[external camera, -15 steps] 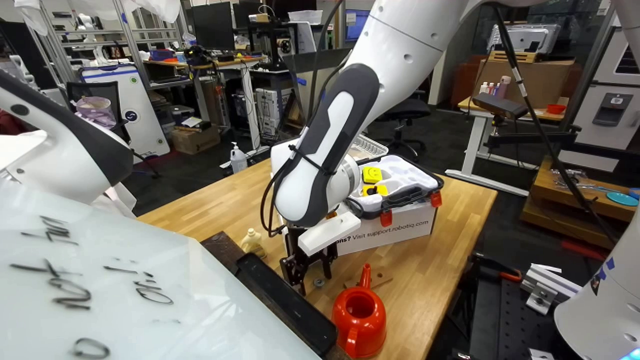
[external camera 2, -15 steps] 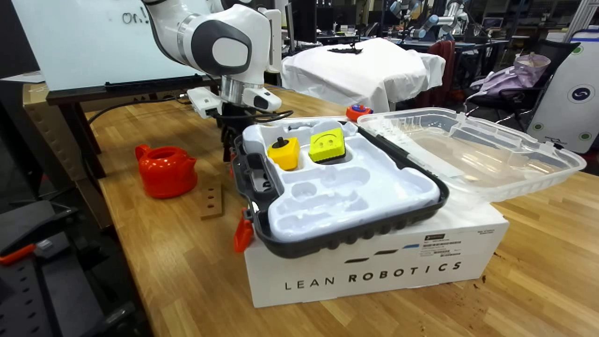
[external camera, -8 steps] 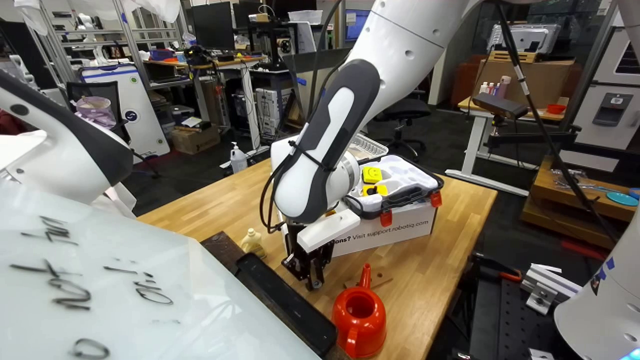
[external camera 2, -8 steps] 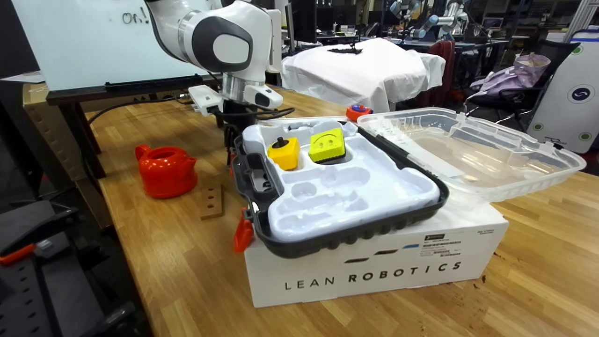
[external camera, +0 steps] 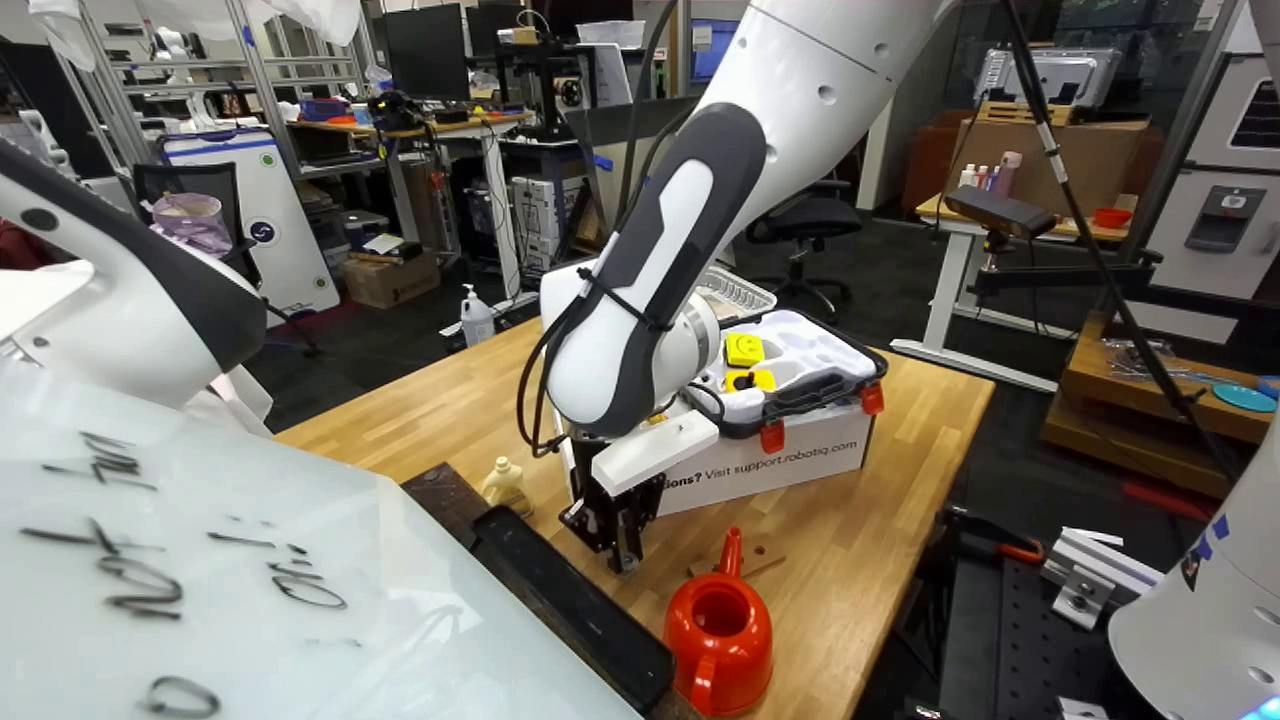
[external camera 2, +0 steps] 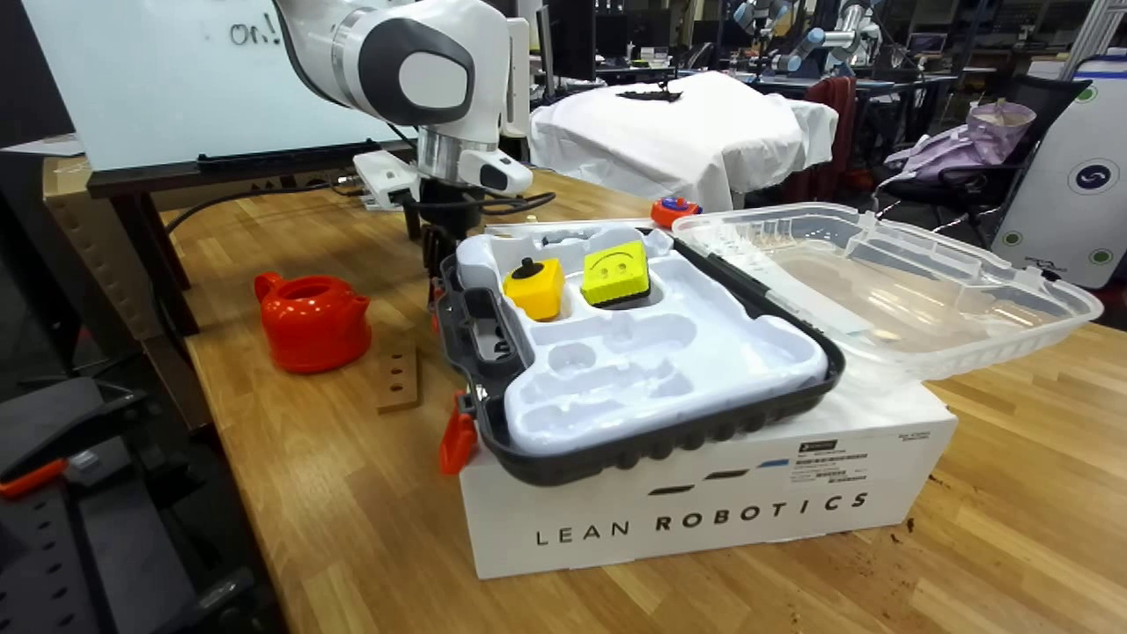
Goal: Pick up the bolt from the table and put it in the orange kettle.
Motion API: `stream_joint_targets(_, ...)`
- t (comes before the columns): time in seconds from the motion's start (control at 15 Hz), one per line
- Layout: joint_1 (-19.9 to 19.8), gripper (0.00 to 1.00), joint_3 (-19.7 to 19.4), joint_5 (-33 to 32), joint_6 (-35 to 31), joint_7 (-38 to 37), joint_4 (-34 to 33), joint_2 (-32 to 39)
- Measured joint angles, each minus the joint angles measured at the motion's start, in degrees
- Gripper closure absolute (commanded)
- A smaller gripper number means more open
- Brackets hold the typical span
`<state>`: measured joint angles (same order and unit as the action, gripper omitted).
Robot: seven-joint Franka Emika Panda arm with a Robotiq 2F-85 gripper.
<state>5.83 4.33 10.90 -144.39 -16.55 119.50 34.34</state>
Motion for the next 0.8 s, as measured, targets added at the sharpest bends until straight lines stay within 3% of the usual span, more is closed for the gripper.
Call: stream_joint_targets(0.8,0.1,0.93,1.8,2.4,0.0,0.4,16.0,-22.5)
